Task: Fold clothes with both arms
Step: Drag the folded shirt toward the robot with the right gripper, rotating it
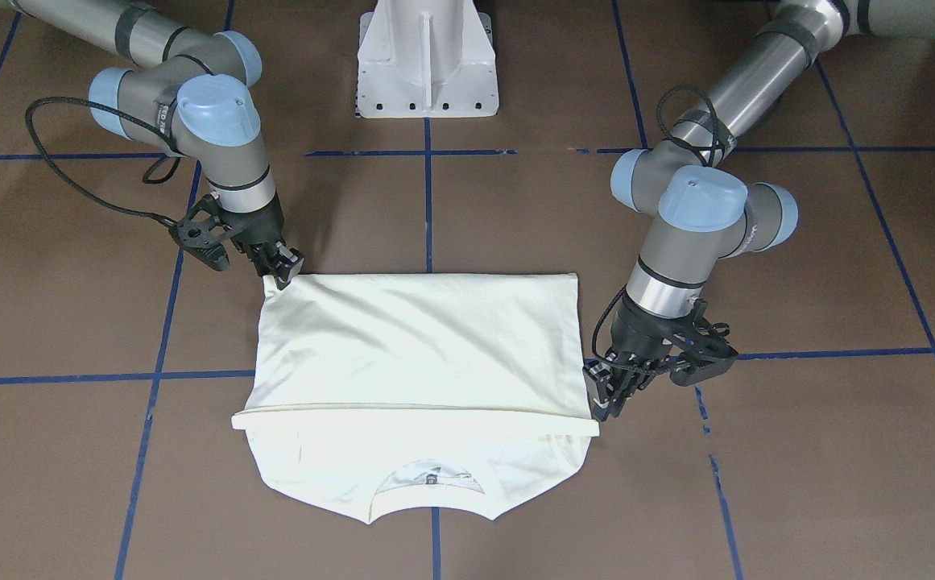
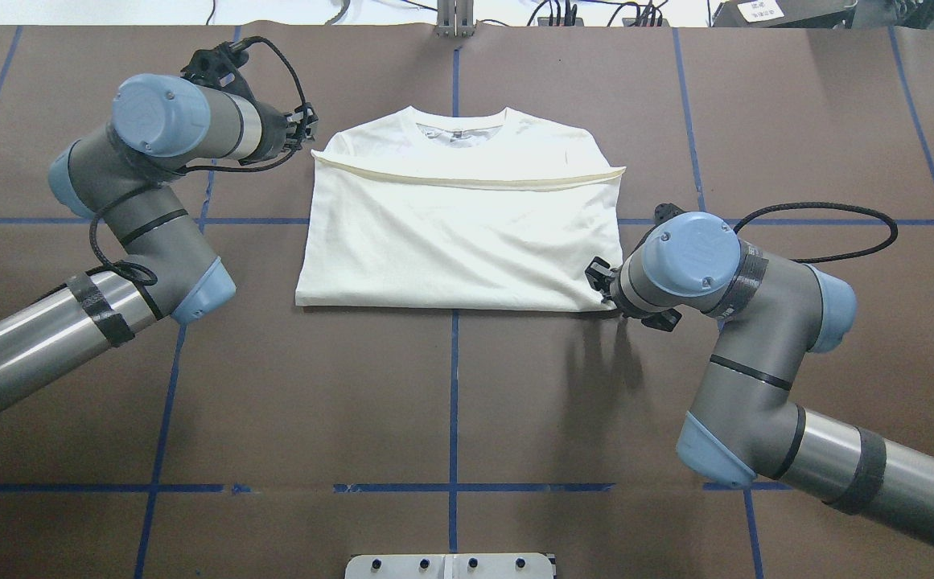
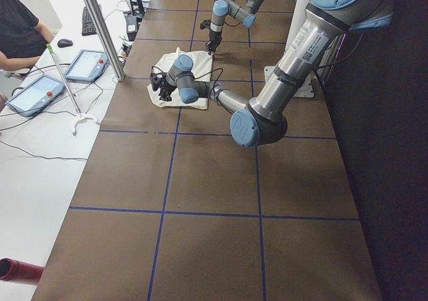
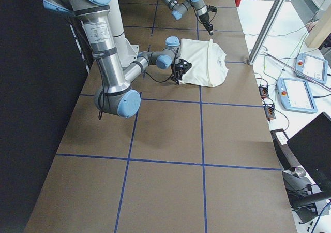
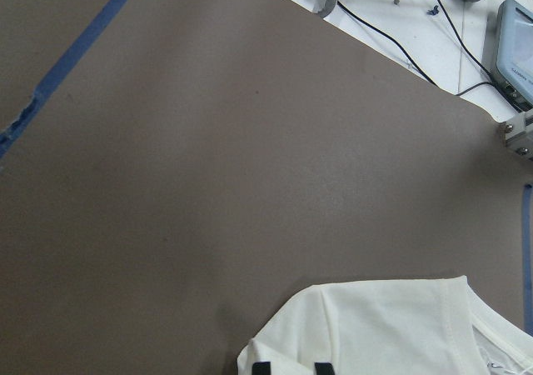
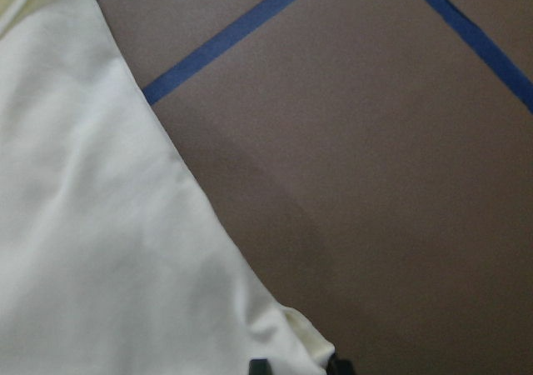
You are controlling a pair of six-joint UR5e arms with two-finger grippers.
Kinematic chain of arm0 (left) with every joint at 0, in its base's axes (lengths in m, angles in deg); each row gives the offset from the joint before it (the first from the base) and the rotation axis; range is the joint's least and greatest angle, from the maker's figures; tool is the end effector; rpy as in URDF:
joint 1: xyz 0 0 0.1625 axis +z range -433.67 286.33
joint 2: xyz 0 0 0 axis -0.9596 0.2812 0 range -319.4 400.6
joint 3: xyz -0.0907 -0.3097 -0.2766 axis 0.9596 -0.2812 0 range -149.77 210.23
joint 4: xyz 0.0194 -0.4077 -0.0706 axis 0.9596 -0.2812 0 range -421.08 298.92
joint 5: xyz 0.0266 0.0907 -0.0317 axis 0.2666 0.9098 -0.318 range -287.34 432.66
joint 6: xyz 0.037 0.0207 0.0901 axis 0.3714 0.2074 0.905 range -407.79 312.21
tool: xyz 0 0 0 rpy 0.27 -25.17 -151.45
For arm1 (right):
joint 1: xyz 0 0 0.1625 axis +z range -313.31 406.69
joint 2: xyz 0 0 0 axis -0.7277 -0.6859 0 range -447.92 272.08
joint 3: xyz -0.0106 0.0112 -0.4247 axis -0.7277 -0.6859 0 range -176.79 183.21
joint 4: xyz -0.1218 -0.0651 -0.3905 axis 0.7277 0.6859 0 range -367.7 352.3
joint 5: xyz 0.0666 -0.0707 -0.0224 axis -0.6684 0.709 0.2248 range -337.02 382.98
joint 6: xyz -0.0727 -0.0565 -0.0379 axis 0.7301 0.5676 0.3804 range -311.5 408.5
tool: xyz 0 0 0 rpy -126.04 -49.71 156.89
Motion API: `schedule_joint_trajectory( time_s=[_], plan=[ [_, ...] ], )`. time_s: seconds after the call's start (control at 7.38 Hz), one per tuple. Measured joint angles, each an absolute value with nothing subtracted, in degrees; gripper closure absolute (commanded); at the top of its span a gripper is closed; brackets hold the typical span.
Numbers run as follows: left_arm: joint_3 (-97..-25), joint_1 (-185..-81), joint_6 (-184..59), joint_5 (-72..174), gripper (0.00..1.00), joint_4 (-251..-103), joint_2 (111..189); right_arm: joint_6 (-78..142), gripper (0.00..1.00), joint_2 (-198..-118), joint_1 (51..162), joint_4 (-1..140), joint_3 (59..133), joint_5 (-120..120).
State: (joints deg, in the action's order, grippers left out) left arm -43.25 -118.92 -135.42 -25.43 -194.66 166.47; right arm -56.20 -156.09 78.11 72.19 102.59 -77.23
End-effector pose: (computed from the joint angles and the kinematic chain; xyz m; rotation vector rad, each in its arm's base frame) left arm 0.4448 -0.6183 0.3330 0.3322 1.0716 -0.5924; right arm -0.4799 -0.4287 0.3616 -0.0655 -0.7525 0.7030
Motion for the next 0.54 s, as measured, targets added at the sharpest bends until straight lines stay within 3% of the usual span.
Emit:
schedule_joint_trajectory(
  time_s=[0.27,0.54],
  plan=[
    [-43.3,-119.1,-135.5,-25.3,0.70,-194.5,166.5,-56.4,1.00,-156.5,78.0,72.2,104.6,-77.5],
    [-43.7,-119.6,-135.6,-25.2,0.70,-194.5,166.5,-56.5,1.00,-160.7,75.5,72.3,113.4,-79.3]
  ],
)
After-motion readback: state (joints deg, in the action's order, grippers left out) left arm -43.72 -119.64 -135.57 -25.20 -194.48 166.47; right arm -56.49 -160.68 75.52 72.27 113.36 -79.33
